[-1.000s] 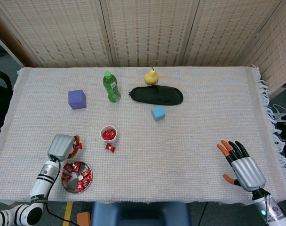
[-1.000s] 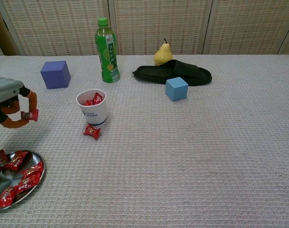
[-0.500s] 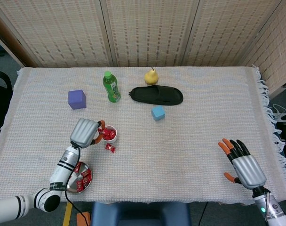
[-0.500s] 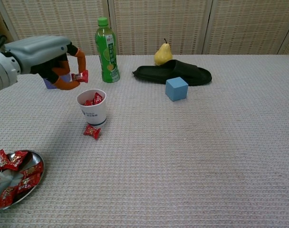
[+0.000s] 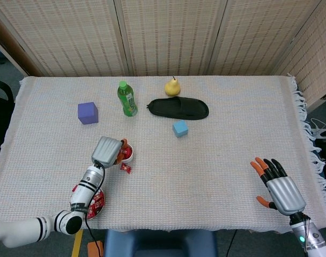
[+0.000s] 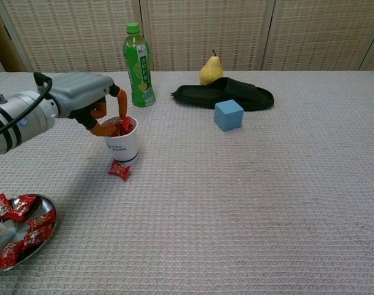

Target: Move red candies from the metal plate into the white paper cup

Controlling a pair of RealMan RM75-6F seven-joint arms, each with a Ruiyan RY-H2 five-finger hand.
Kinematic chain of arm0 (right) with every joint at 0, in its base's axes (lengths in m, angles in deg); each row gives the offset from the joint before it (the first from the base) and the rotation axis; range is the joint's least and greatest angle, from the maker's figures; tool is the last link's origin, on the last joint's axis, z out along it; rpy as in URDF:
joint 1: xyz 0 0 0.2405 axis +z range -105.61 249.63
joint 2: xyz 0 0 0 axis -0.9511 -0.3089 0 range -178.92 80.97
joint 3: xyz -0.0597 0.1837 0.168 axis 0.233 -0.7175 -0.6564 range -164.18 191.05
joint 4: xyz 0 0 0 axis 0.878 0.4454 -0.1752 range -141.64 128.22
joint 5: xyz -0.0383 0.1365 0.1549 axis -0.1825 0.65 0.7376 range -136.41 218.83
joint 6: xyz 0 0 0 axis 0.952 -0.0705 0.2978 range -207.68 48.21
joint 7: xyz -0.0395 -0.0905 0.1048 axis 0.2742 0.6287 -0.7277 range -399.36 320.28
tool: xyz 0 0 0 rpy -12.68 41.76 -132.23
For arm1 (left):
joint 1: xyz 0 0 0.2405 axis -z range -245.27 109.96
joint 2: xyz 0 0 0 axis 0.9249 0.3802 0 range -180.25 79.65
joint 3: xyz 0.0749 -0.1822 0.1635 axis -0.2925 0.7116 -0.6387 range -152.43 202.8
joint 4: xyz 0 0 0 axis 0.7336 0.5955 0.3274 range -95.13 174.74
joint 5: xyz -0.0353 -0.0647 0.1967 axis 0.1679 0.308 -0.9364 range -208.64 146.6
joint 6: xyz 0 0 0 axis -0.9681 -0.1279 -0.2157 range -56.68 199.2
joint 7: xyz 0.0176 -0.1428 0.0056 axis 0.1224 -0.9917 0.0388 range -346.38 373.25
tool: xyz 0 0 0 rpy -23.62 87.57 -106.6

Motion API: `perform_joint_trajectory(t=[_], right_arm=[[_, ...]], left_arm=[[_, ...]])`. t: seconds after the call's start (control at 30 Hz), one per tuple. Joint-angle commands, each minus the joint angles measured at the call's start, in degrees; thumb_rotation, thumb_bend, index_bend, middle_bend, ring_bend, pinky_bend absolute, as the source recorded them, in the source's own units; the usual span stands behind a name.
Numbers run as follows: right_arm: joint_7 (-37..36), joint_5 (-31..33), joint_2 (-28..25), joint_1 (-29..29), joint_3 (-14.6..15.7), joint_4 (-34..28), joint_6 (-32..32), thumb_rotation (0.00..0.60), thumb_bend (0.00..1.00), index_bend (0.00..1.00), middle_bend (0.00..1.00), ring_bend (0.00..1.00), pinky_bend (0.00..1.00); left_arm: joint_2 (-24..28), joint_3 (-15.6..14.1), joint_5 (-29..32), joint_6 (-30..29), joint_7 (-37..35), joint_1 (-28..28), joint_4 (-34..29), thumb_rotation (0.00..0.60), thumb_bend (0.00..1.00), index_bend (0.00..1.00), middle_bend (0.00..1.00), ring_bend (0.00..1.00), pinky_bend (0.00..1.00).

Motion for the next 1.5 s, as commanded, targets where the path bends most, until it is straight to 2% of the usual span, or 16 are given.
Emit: perform_joint_trajectory(t=[0.03, 0.13, 0.2, 0.37, 0.47, 0.57, 0.67, 0.73, 0.87, 1.13, 1.5], right_arm=[[0.02, 0.02, 0.05, 0.08, 0.01, 0.0, -0.13, 0.6, 0.1, 0.0, 0.0, 0.0, 0.0], [0.12, 0.0, 0.15, 0.1, 0.0, -0.02, -0.14, 0.6, 0.1, 0.0, 0.0, 0.0, 0.0], [0.32, -0.09, 0.2, 0.13, 0.08, -0.13, -0.24, 0.6, 0.1, 0.0, 0.0, 0.0, 0.0], [0.76, -0.43, 0.38, 0.1, 0.25, -0.17, -0.17, 0.6, 0.1, 0.0, 0.0, 0.0, 0.0], [0.96, -0.92, 0.41, 0.15, 0.59, -0.32, -0.36, 0.6, 0.1, 0.0, 0.0, 0.0, 0.0], [0.99, -1.58, 0.27, -0.09, 0.85, -0.54, 0.24, 0.6, 0.1, 0.0, 0.0, 0.0, 0.0], [0.94, -2.34, 0.13, -0.31, 1.17, -0.67, 0.76, 0.6, 0.1, 0.0, 0.0, 0.0, 0.0], [0.88, -2.84, 0.08, -0.37, 1.44, -0.72, 0.87, 0.6, 0.1, 0.0, 0.0, 0.0, 0.0], [0.67, -3.32, -0.11, -0.54, 1.63, -0.79, 1.27, 0.6, 0.1, 0.0, 0.0, 0.0, 0.0], [0.52, -3.16, -0.2, -0.49, 1.53, -0.71, 1.13, 0.6, 0.1, 0.0, 0.0, 0.0, 0.0], [0.38, -2.84, -0.25, -0.46, 1.34, -0.73, 1.02, 0.6, 0.1, 0.0, 0.0, 0.0, 0.0]], left_arm=[[0.83, -0.57, -0.15, -0.28, 0.19, -0.38, -0.83, 0.6, 0.37, 0.32, 1.0, 1.0, 1.0], [2.27, -1.37, -0.65, -0.36, -0.15, -0.98, -2.96, 0.6, 0.37, 0.21, 1.0, 1.0, 1.0], [3.21, -1.82, -2.13, -1.29, -0.93, -1.54, -4.55, 0.6, 0.36, 0.18, 1.0, 1.0, 1.0], [6.11, -4.6, -9.65, -5.0, -4.44, -4.05, -10.02, 0.6, 0.36, 0.18, 1.0, 1.0, 1.0], [7.6, -8.05, -14.37, -5.9, -4.79, -5.51, -13.19, 0.6, 0.36, 0.21, 1.0, 1.0, 1.0], [7.81, -11.18, -17.01, -6.0, -2.37, -6.51, -13.65, 0.6, 0.37, 0.24, 1.0, 1.0, 1.0], [5.92, -13.64, -19.92, -7.2, 2.45, -7.51, -10.96, 0.6, 0.37, 0.25, 1.0, 1.0, 1.0], [3.42, -14.62, -22.99, -9.01, 7.05, -7.97, -6.39, 0.6, 0.37, 0.25, 1.0, 1.0, 1.0], [-0.9, -15.46, -26.75, -10.34, 11.82, -8.49, 2.2, 0.6, 0.37, 0.24, 1.0, 1.0, 1.0], [-4.79, -15.04, -28.25, -8.19, 11.43, -8.45, 10.87, 0.6, 0.37, 0.24, 1.0, 1.0, 1.0], [-7.26, -13.56, -27.91, -5.22, 10.34, -8.22, 14.01, 0.6, 0.37, 0.25, 1.0, 1.0, 1.0]])
